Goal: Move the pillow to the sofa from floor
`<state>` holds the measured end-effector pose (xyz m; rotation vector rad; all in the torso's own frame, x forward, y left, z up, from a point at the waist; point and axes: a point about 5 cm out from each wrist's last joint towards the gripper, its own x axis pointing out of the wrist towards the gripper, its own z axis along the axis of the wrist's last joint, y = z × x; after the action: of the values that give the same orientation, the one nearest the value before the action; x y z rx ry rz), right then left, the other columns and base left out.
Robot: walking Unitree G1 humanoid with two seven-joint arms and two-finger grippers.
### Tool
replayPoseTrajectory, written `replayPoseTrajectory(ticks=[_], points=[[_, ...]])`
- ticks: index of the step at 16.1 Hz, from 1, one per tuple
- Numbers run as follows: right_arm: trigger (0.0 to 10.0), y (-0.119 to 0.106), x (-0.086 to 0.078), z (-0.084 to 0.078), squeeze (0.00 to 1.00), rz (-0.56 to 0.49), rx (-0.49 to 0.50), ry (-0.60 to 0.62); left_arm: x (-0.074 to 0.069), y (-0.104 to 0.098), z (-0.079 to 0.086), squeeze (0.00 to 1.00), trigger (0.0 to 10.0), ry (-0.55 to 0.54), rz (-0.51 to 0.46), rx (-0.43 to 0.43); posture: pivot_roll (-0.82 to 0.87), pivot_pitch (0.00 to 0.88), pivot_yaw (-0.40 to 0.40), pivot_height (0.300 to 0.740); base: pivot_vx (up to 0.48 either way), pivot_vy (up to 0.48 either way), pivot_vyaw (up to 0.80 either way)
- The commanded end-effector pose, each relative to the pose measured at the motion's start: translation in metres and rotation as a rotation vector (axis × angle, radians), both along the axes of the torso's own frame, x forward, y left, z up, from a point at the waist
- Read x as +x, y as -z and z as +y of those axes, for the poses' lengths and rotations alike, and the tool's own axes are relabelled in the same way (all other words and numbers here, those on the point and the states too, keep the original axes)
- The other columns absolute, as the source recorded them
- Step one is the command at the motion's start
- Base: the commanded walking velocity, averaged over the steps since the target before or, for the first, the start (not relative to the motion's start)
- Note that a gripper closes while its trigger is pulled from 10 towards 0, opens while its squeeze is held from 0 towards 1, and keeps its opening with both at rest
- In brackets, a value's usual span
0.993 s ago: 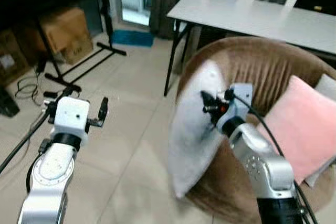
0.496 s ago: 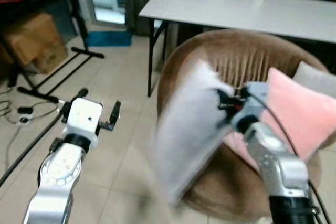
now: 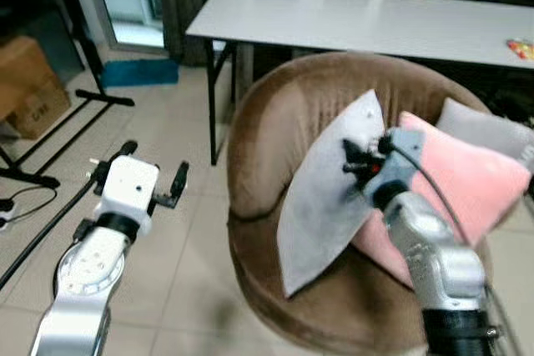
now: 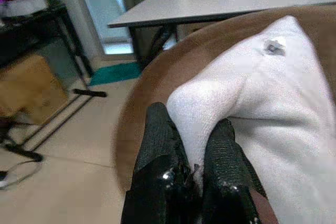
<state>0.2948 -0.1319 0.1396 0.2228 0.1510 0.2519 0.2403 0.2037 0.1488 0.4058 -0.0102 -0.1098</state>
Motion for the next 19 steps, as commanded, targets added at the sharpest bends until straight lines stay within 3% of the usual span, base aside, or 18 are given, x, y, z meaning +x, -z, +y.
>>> replayPoseTrajectory(ticks=[1, 19], points=[[10.0, -0.0159, 0.0031, 0.0006, 0.0, -0.08, 0.0, -0.008, 0.0015, -0.0024, -0.0017, 0.05, 10.0, 0.017, -0.001, -0.001, 0.0, 0.0, -0.022, 0.74, 0.285, 0.0, 0.0], [10.0, -0.0132, 0.0059, 0.0024, 0.0, -0.076, -0.007, 0.0, -0.0012, -0.0021, -0.0028, 0.06, 10.0, 0.041, 0.015, 0.001, 0.02, 0.0, -0.03, 0.74, 0.286, 0.0, 0.0]])
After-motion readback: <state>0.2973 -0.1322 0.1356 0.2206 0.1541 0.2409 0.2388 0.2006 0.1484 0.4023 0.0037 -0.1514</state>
